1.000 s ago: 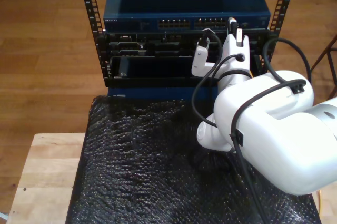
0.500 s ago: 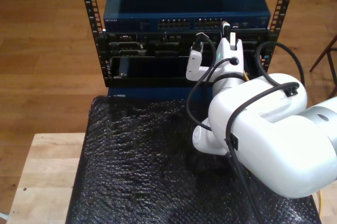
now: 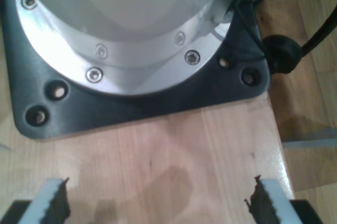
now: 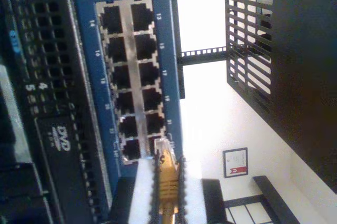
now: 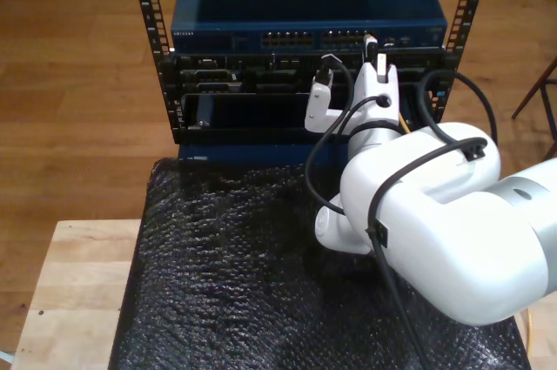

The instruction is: Grab the cable and plug it in

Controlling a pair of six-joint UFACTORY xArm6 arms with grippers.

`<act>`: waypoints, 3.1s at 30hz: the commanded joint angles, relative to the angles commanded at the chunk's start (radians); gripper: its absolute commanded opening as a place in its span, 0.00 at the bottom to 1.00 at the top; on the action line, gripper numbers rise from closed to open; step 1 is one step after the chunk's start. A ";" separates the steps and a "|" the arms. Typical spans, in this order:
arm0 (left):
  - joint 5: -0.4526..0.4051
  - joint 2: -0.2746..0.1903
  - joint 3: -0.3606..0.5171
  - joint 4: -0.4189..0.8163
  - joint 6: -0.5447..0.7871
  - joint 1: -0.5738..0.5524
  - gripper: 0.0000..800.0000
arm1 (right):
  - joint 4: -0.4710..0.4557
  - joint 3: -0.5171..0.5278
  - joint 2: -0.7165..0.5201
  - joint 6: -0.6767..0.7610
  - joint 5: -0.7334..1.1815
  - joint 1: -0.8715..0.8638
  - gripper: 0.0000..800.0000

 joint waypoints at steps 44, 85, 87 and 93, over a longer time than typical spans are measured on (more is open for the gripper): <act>0.000 0.000 0.000 0.000 0.000 0.000 1.00 | 0.032 -0.031 0.014 -0.006 0.003 0.002 0.00; 0.000 0.000 0.000 0.000 0.000 0.000 1.00 | 0.032 -0.048 0.026 -0.005 0.002 0.011 0.00; 0.000 0.000 0.000 0.000 0.000 0.000 1.00 | 0.031 -0.049 0.028 -0.005 0.002 0.011 0.00; 0.000 0.000 0.000 0.000 0.000 0.000 1.00 | 0.031 -0.054 0.029 -0.005 0.002 0.011 0.00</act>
